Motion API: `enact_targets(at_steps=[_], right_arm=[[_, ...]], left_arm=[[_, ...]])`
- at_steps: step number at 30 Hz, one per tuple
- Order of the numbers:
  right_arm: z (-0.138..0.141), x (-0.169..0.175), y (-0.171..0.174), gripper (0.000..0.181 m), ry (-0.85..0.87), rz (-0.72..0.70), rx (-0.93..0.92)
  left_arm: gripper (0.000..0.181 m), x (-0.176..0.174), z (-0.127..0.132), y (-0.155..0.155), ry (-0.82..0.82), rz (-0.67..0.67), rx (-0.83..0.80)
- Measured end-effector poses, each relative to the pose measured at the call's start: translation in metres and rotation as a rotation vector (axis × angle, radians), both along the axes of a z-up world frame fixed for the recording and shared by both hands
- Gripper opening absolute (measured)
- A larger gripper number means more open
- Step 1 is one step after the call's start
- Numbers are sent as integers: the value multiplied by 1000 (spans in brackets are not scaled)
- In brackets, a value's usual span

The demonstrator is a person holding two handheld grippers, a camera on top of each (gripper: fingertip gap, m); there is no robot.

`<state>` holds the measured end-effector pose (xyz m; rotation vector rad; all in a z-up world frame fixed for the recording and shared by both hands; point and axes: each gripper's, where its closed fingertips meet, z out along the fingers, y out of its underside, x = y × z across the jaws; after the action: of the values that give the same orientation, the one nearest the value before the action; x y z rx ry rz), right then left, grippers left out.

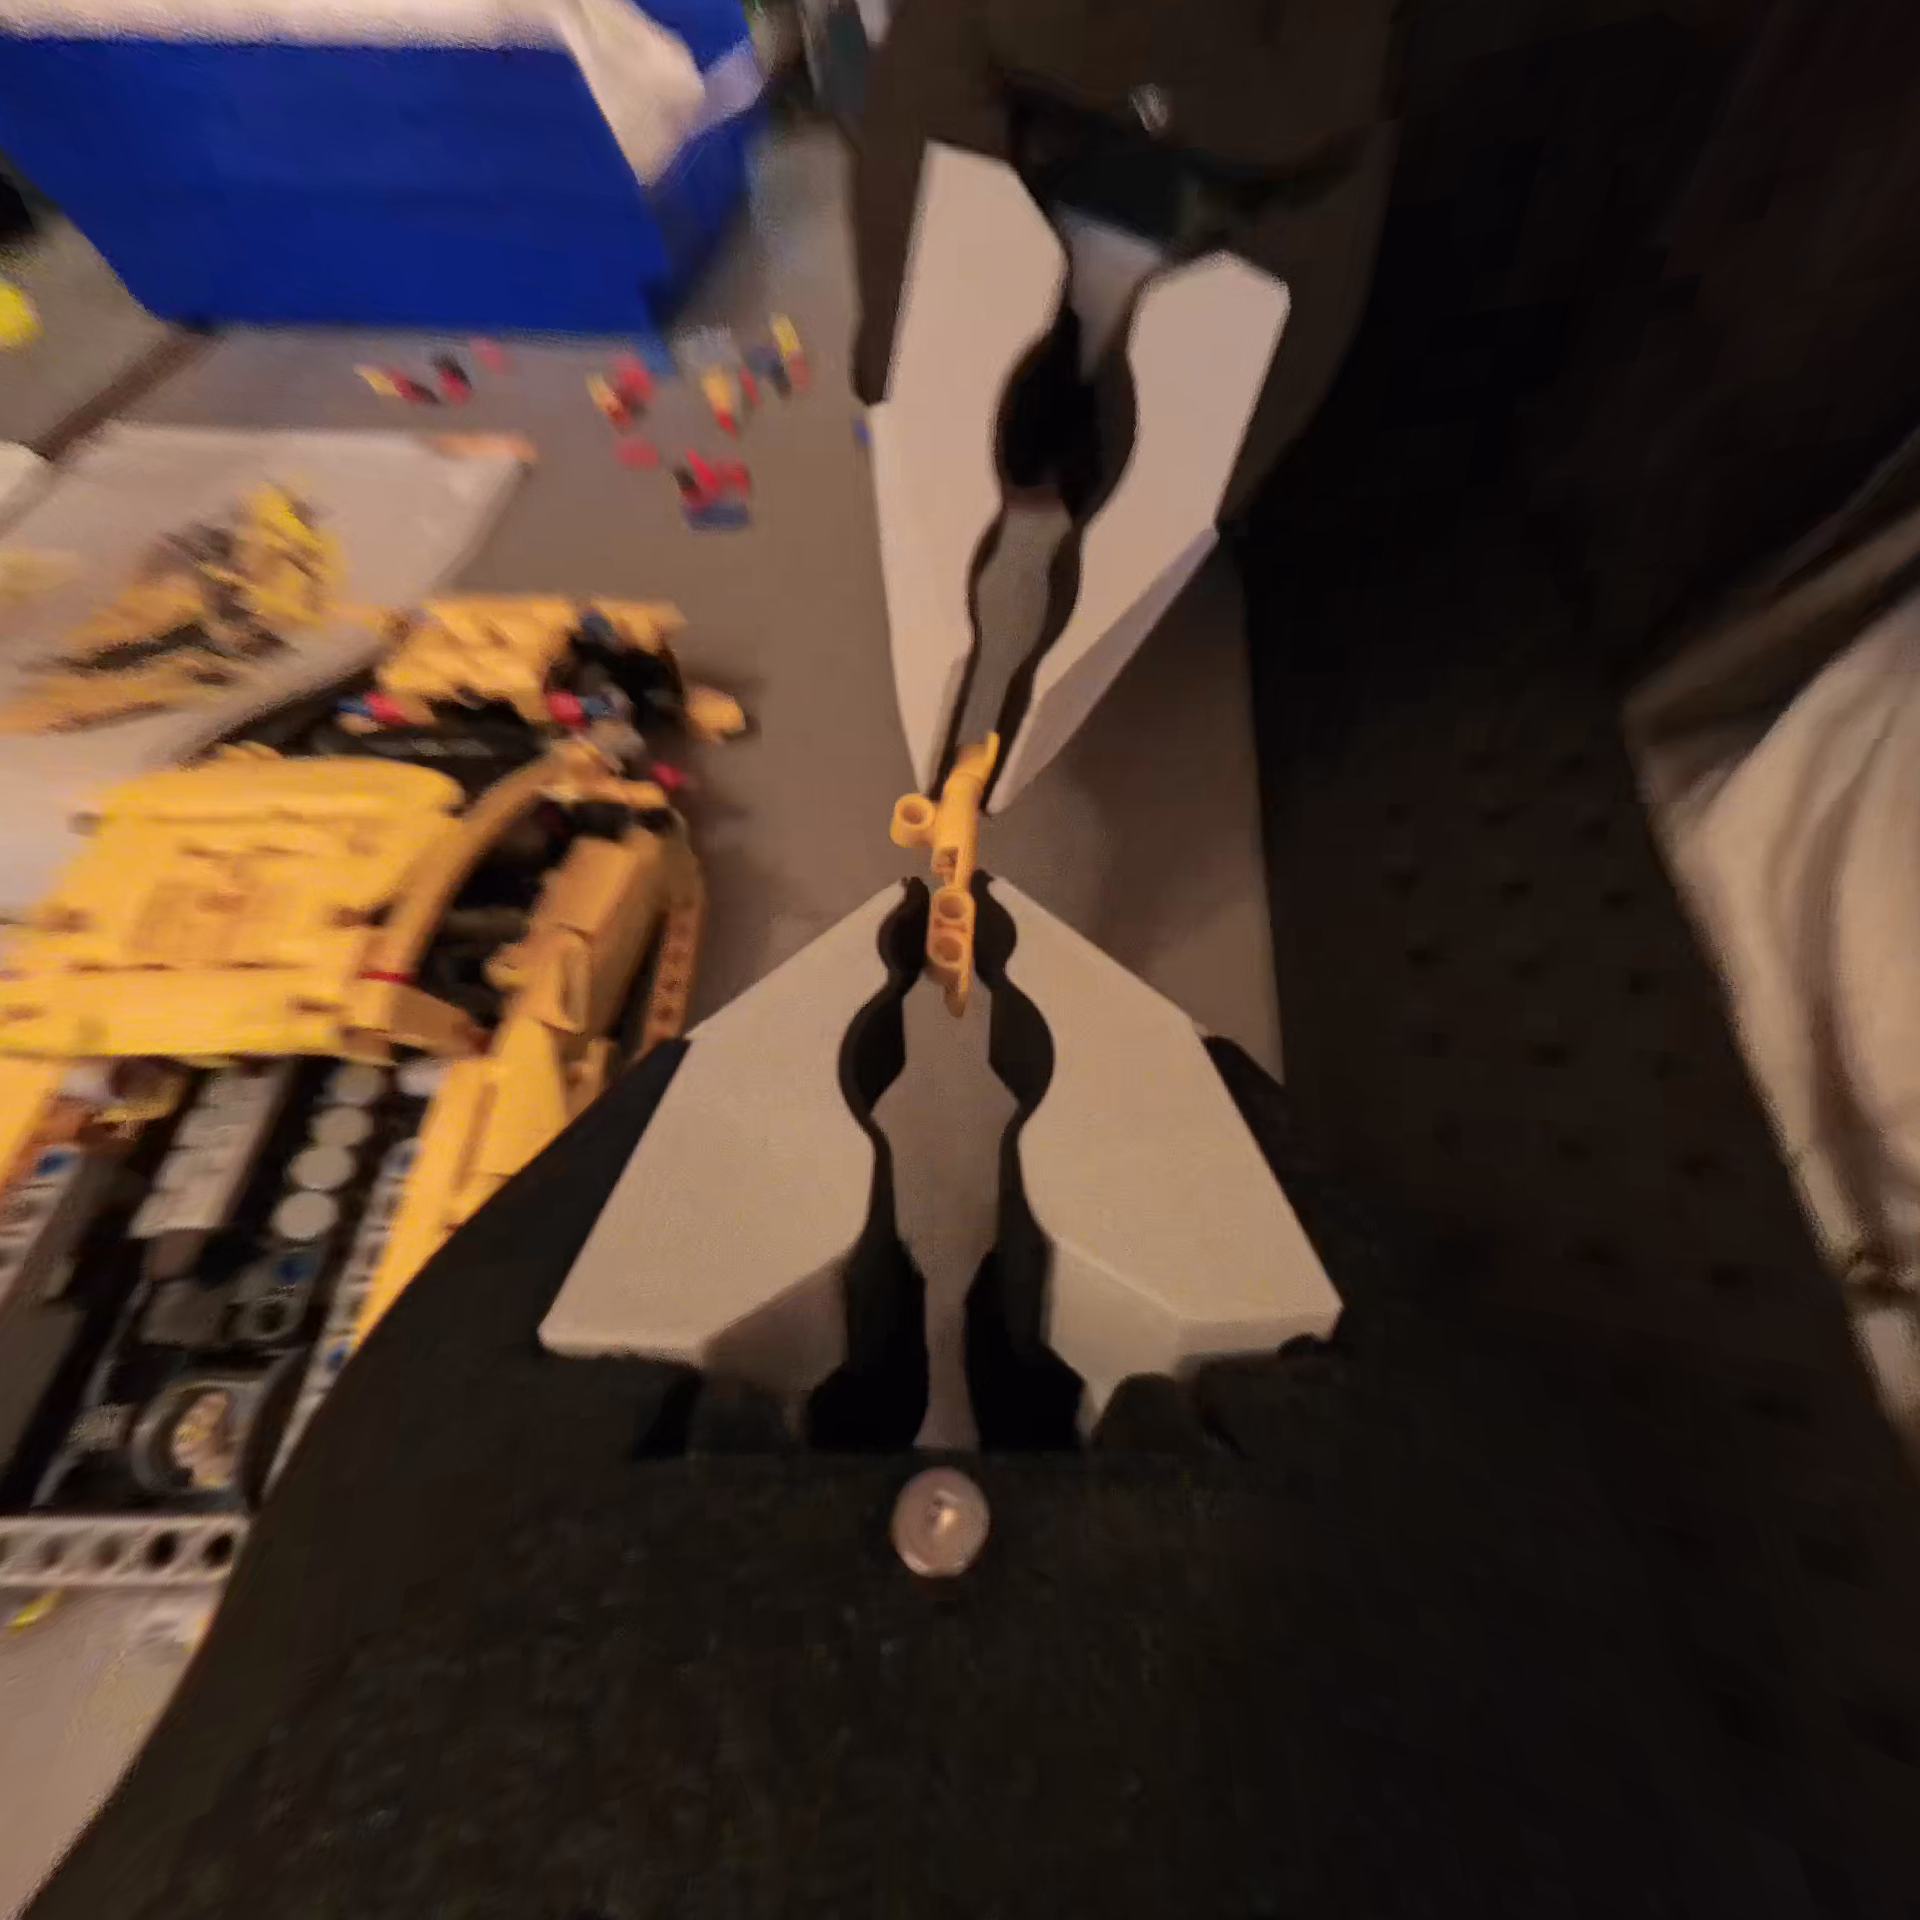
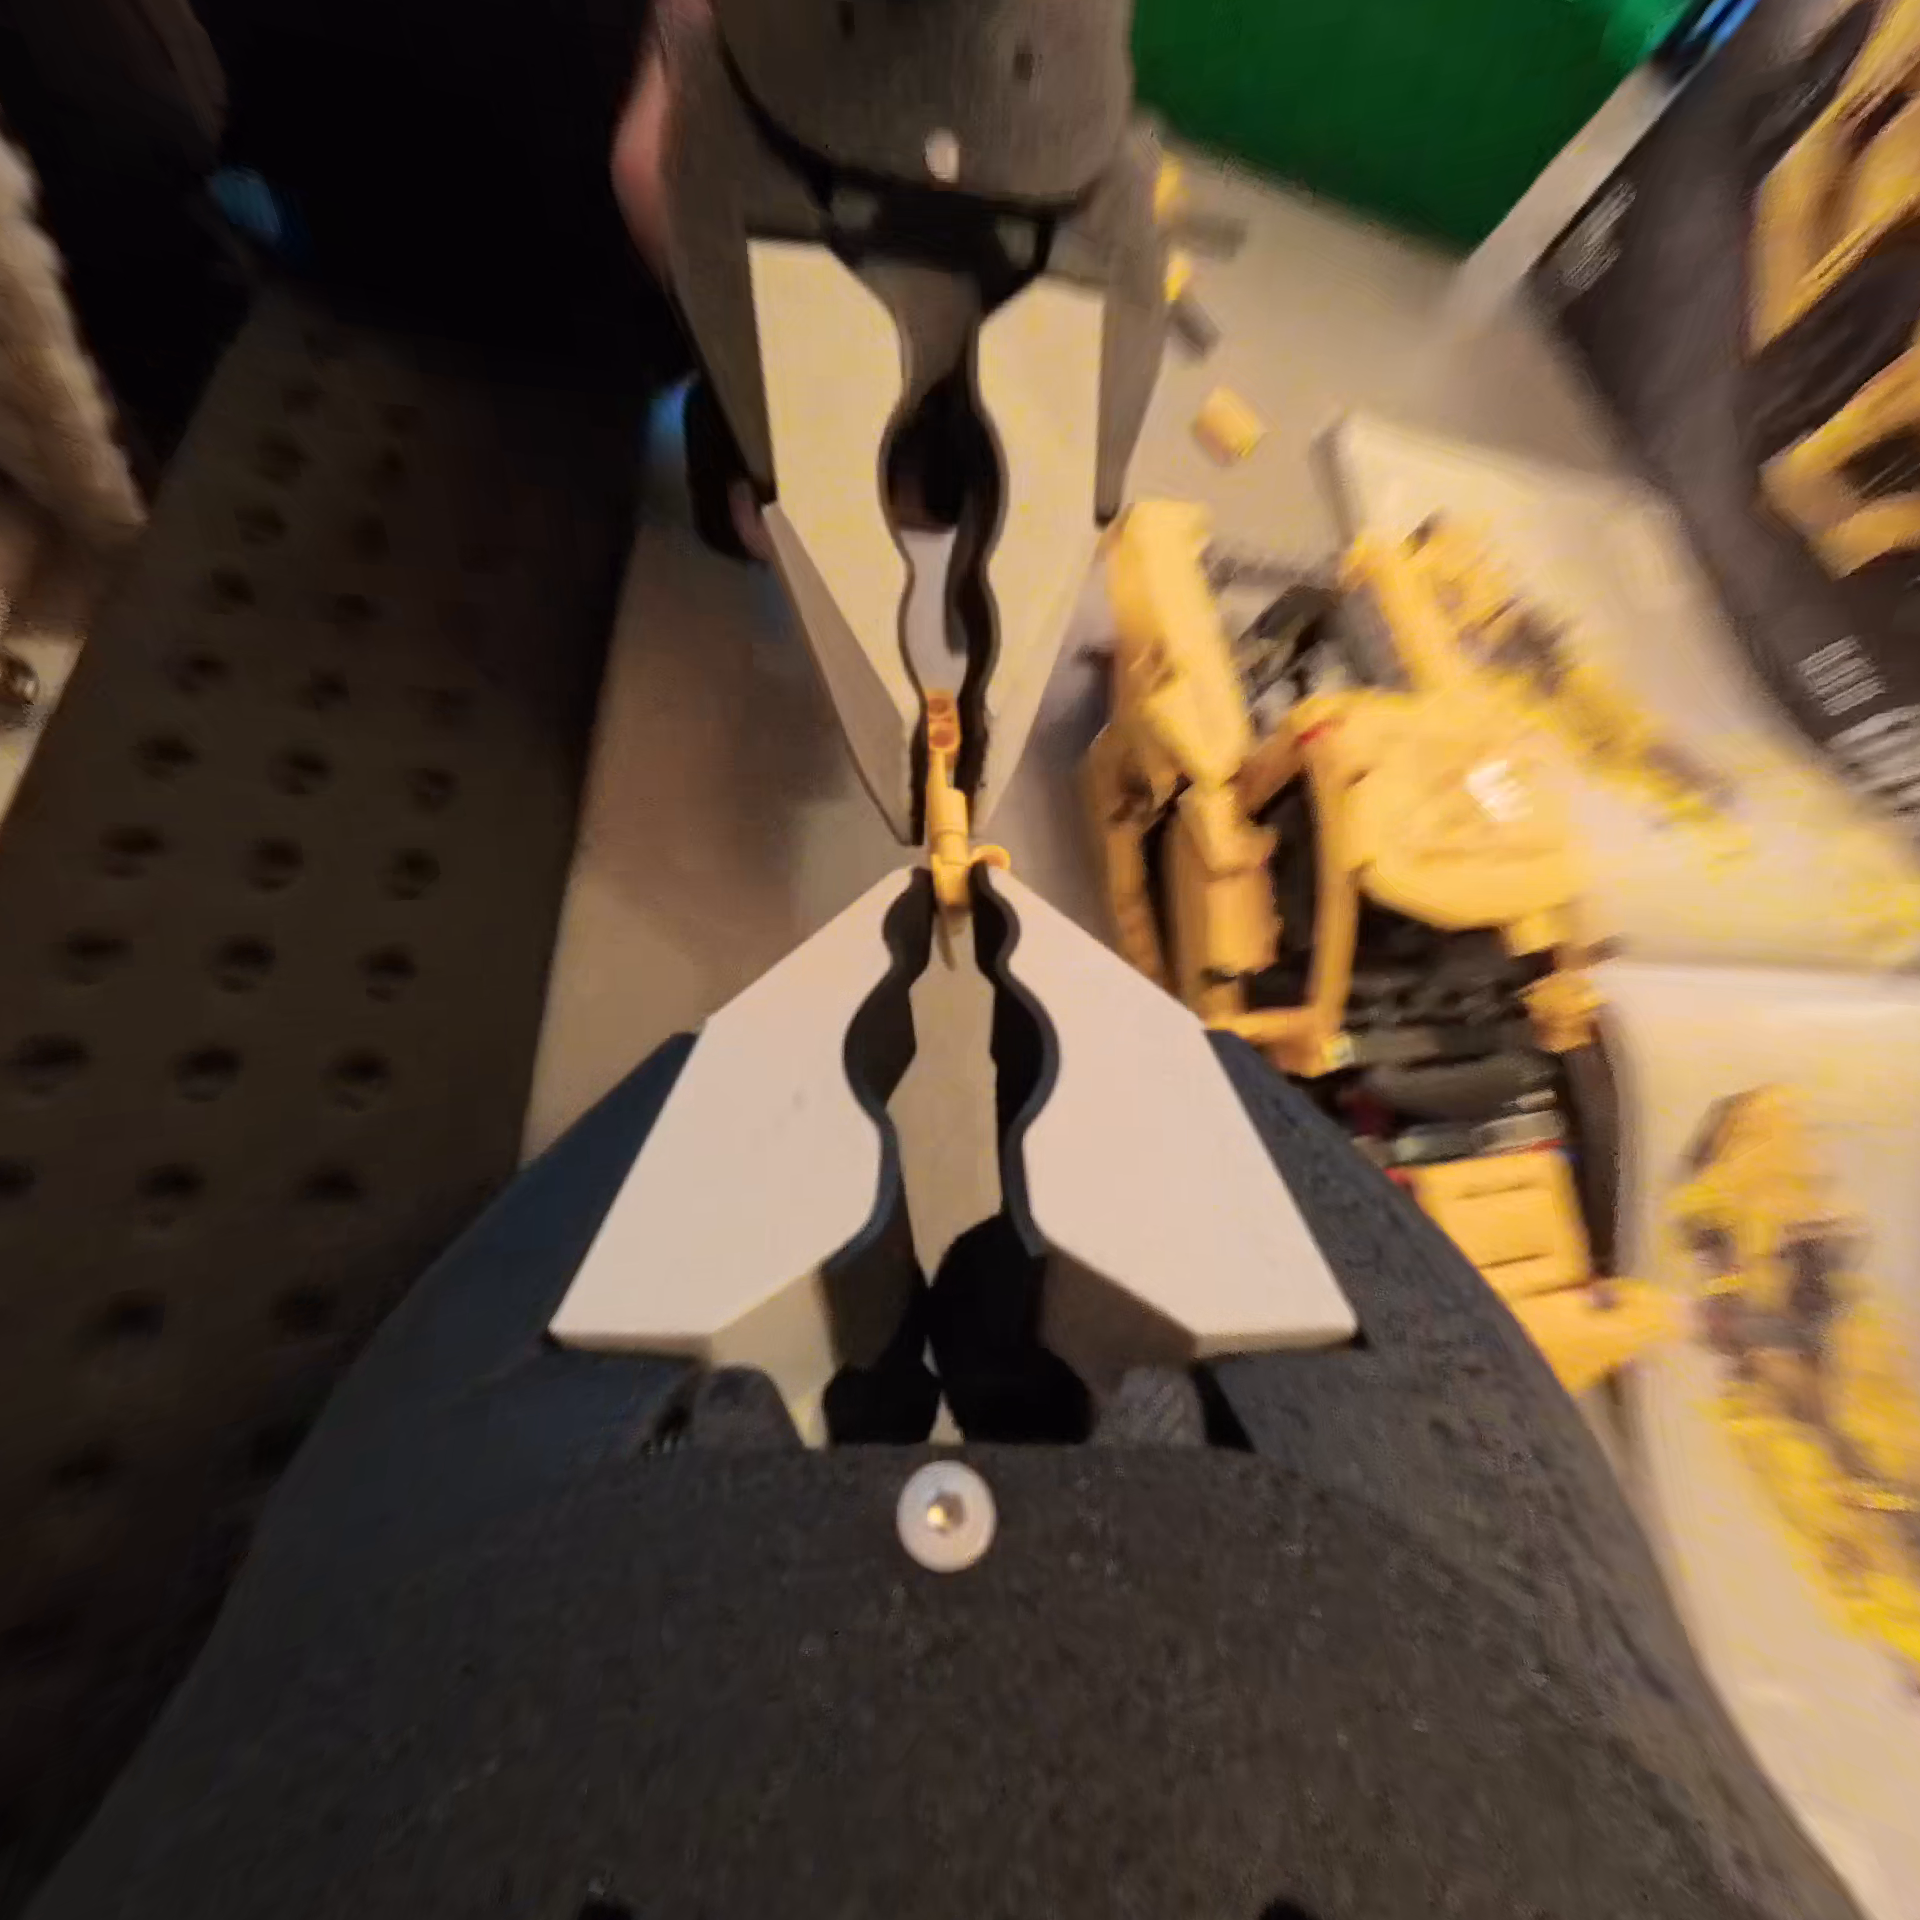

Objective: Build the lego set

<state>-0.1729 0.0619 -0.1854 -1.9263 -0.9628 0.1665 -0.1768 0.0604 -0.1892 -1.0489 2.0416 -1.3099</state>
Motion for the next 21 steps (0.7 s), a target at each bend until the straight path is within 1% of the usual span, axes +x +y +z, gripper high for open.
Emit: enact_targets(at_steps=[1,2,5,6,8,9,11,13,14,15,17,18,19,21], right_arm=[[19,0,4,6,1,3,58],[35,-1,8,6,-12,6,94],[59,2,25,6,-150,24,154],[67,4,32,6,-149,15,157],[85,9,48,8,-78,-13,159],[95,15,56,12,-41,-38,169],[111,34,74,21,36,-139,182],[117,58,90,24,141,-253,179],[114,71,97,24,203,-315,172],[109,88,104,24,265,-392,171],[92,121,112,23,377,-526,173],[86,136,112,22,433,-578,187],[81,147,111,22,482,-616,217],[69,165,103,20,496,-672,250]], left_arm=[[9,1,19,4,-41,9,-61],[9,0,33,8,-84,11,-65],[7,2,57,25,-167,29,127],[7,3,65,32,-174,39,164],[6,7,84,48,-192,60,198],[6,11,93,61,-209,97,219],[6,22,107,96,-218,205,267],[7,35,118,139,-210,352,292],[7,42,117,159,-179,407,270],[7,48,109,176,-110,444,237],[7,59,86,216,24,566,210],[7,65,77,227,56,592,159],[7,71,69,230,76,578,68],[7,81,58,233,87,558,-137]])
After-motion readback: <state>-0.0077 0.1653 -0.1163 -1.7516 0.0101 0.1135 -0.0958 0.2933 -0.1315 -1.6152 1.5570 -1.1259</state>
